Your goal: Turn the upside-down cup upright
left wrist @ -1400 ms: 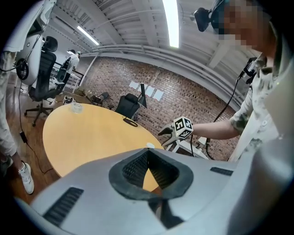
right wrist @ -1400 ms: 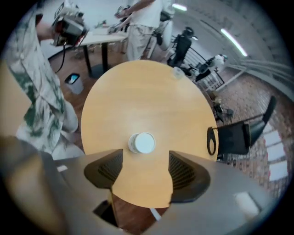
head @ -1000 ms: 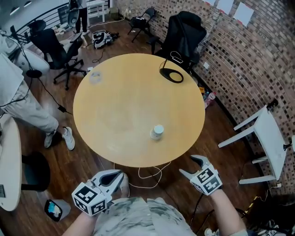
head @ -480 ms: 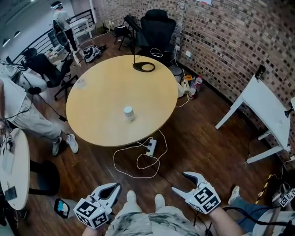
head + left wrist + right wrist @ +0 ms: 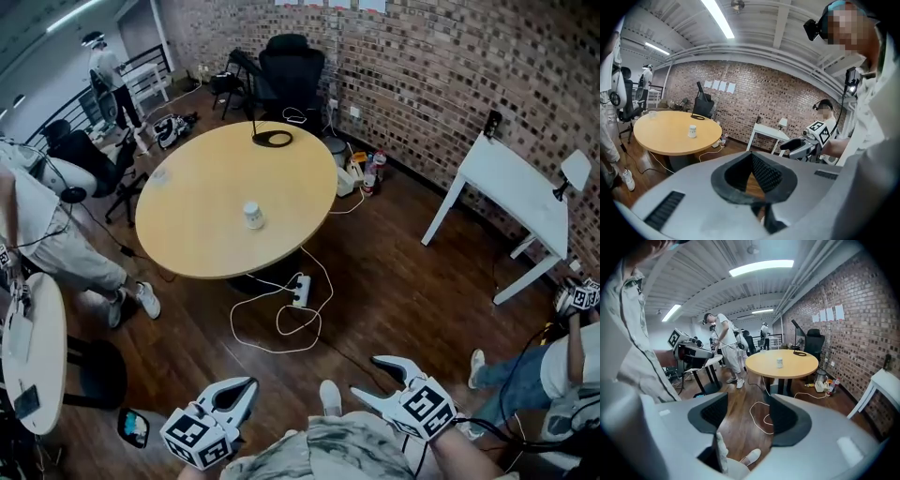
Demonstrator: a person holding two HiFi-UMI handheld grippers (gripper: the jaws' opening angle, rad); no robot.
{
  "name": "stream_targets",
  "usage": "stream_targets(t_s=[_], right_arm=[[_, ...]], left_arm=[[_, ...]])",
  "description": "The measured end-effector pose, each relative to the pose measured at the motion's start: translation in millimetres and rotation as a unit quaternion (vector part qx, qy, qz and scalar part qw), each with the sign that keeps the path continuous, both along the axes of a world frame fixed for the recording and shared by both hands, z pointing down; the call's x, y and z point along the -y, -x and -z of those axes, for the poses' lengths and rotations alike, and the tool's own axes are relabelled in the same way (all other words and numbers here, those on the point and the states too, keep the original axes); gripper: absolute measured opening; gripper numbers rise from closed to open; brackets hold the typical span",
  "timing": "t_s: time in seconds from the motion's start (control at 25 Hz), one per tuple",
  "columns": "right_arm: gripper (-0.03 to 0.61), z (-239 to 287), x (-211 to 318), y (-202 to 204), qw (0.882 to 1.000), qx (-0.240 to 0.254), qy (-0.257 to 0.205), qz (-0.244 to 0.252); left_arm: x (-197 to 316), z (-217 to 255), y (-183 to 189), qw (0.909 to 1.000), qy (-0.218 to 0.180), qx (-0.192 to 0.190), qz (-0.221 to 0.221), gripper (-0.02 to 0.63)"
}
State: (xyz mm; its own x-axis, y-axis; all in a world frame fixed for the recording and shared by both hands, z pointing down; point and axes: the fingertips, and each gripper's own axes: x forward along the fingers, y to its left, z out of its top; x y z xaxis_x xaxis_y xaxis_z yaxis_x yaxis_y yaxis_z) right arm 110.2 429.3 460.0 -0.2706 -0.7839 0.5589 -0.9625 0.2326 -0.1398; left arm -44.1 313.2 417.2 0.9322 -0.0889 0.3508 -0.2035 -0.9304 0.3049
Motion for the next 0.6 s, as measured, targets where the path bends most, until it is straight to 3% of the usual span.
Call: stream_targets(t_s=[0.32, 0.6], right_arm=[[0.255, 20, -57, 123, 0.999, -0.019, -0.022, -0.014], [0.244, 27, -99, 161, 0.999, -0.029, -0.012, -0.003]], left_arm=[[-75, -24, 107, 0.9996, 0.023, 0.001, -0.018, 0.006], [-122, -17, 131, 0.999, 0.028, -0.013, -0.034, 0.006]])
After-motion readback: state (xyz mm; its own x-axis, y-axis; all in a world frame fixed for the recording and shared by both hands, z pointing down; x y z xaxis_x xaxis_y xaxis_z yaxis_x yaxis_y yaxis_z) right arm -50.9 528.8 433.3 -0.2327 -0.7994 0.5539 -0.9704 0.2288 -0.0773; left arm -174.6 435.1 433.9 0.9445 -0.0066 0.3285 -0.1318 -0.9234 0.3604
